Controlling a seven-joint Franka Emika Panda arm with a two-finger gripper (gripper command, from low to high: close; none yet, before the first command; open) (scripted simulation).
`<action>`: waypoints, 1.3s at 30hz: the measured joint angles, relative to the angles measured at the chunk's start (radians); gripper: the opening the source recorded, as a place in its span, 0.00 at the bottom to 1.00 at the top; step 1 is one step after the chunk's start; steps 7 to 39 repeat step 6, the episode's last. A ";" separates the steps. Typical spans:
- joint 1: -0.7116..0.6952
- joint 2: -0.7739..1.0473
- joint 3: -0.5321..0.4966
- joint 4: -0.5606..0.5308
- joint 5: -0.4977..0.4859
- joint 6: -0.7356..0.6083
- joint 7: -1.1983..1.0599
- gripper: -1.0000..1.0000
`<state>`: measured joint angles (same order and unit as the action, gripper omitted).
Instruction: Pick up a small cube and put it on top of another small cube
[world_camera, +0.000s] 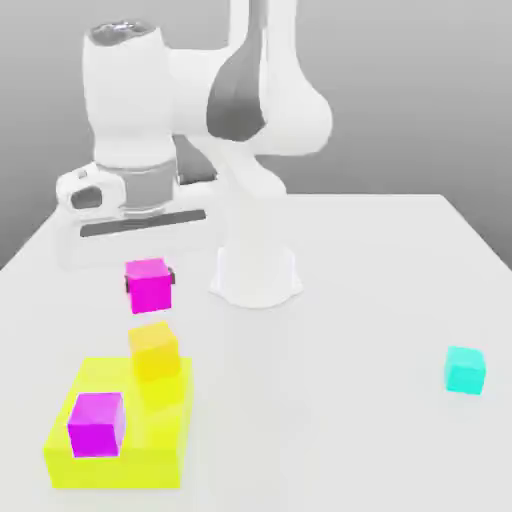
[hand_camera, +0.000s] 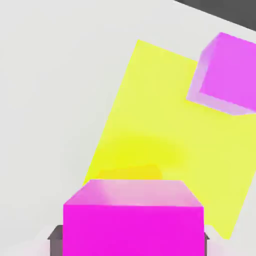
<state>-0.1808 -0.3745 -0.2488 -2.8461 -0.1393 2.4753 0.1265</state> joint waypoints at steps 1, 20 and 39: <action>0.001 0.030 -0.005 -0.009 0.002 0.039 -0.004 0.00; 0.006 0.120 -0.015 -0.030 0.010 0.150 -0.013 1.00; 0.006 0.120 -0.015 -0.030 0.010 0.150 -0.013 1.00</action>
